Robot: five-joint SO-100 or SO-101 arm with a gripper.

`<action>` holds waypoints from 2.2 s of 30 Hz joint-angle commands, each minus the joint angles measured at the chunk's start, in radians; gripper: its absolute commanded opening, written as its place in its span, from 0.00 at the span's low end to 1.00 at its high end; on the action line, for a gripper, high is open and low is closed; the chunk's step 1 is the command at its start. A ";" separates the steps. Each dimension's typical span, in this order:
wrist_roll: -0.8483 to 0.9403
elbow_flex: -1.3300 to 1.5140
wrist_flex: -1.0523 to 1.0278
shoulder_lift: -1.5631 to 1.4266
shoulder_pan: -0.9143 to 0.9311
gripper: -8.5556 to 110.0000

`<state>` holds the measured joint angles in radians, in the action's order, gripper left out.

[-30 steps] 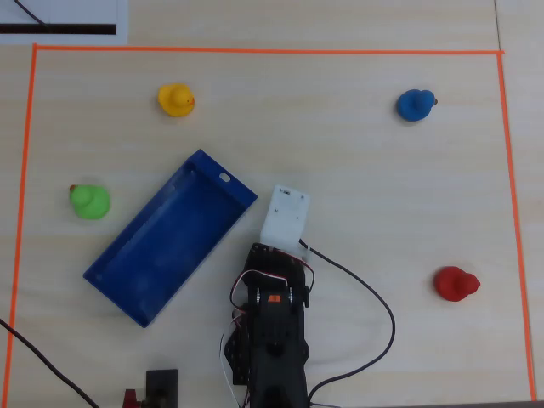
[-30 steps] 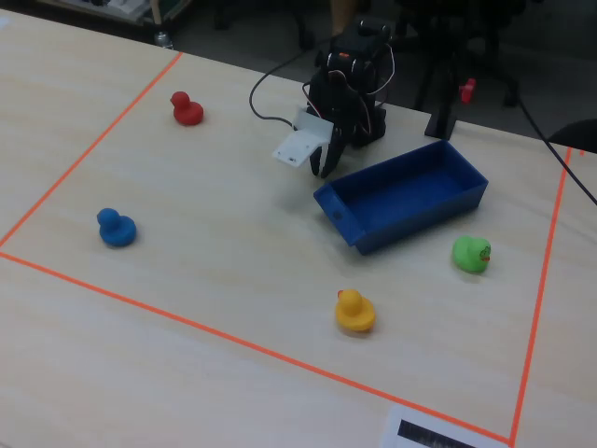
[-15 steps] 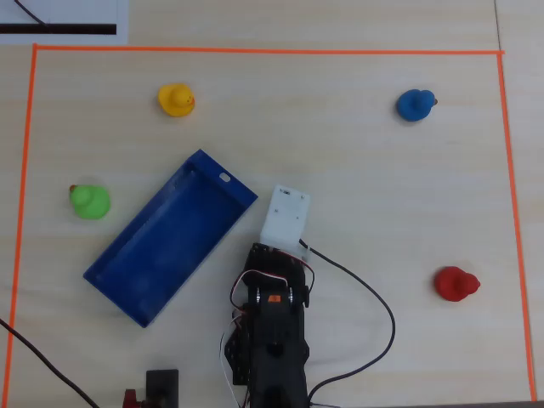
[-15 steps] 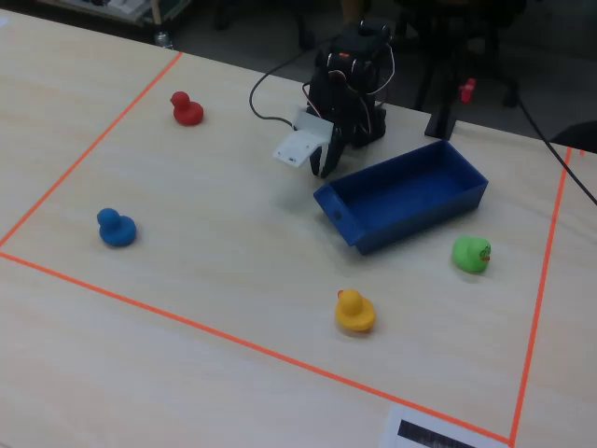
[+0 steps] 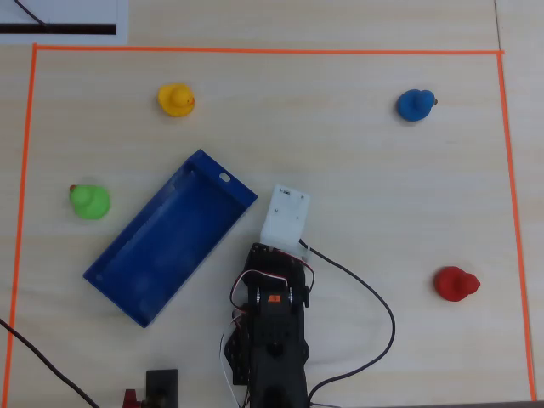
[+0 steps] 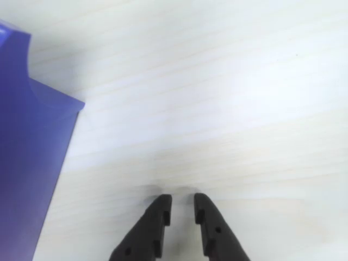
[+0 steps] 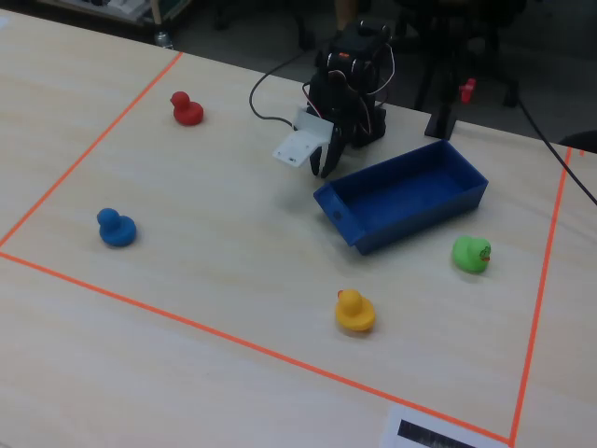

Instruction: Grasp green duck and put it into box.

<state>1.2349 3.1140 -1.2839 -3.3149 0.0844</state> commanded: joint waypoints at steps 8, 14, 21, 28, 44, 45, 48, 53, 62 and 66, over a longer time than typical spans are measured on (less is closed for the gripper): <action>-0.035 -0.183 0.051 0.067 0.009 0.07; -0.041 -0.911 -0.153 0.620 -0.028 0.15; -0.290 -1.422 -0.328 0.968 -0.345 0.28; -0.479 -1.605 -0.302 1.253 -0.617 0.38; -0.591 -1.675 0.037 1.707 -0.828 0.42; -0.595 -1.680 0.063 1.732 -0.828 0.42; -0.597 -1.712 0.118 1.821 -0.824 0.42; -0.611 -1.813 0.140 1.936 -0.848 0.42; -0.640 -1.856 0.153 2.052 -0.943 0.41; -0.634 -1.887 0.163 2.105 -0.963 0.41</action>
<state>0.6013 1.3008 -1.1459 -1.2195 -0.8636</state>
